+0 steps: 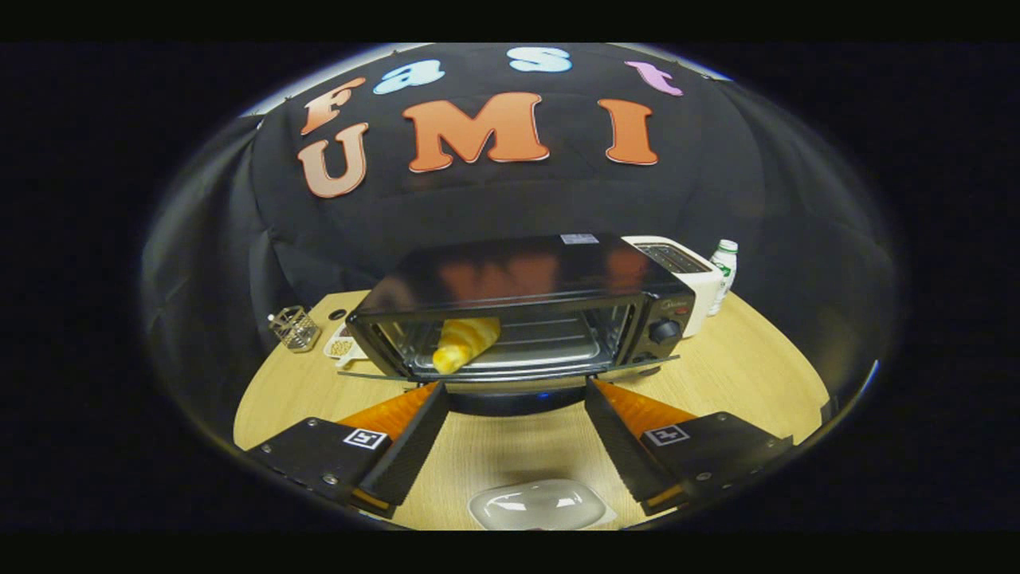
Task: Open the toaster oven, put the food inside, and close the toaster oven door.
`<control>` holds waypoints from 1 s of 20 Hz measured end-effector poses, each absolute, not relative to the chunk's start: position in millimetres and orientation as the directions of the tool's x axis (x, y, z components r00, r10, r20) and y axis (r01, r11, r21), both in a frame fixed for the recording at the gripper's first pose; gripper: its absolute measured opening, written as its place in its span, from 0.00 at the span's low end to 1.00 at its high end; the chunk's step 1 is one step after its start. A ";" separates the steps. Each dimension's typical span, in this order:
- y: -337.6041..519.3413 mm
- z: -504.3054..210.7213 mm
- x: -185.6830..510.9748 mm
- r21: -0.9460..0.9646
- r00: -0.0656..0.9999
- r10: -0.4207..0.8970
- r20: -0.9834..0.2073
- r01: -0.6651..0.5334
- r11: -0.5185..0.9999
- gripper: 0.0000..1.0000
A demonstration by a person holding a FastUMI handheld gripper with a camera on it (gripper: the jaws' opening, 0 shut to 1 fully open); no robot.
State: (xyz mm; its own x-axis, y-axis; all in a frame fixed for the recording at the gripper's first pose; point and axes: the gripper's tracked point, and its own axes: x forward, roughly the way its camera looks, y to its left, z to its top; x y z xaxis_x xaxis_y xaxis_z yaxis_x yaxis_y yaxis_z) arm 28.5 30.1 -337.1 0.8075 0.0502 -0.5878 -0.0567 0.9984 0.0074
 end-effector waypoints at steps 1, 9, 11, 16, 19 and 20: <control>29.4 -343.0 30.9 -0.006 0.796 0.042 -0.604 -0.057 0.998 1.00; 58.8 -313.5 52.5 0.040 0.825 0.096 -0.557 -0.089 0.995 1.00; 62.8 -289.2 51.4 0.053 0.838 0.119 -0.533 -0.107 0.993 1.00; 62.8 -212.5 52.6 0.017 0.897 0.125 -0.424 -0.130 0.991 1.00; 70.1 -164.1 53.7 0.017 0.925 0.136 -0.355 -0.139 0.990 0.99; 71.9 -146.8 53.9 0.018 0.933 0.145 -0.330 -0.148 0.989 0.99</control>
State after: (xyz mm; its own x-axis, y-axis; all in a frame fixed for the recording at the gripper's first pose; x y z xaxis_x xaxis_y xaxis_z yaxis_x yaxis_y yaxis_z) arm 53.9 71.9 -146.8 0.9326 0.1455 -0.3304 -0.1479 0.9888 0.0180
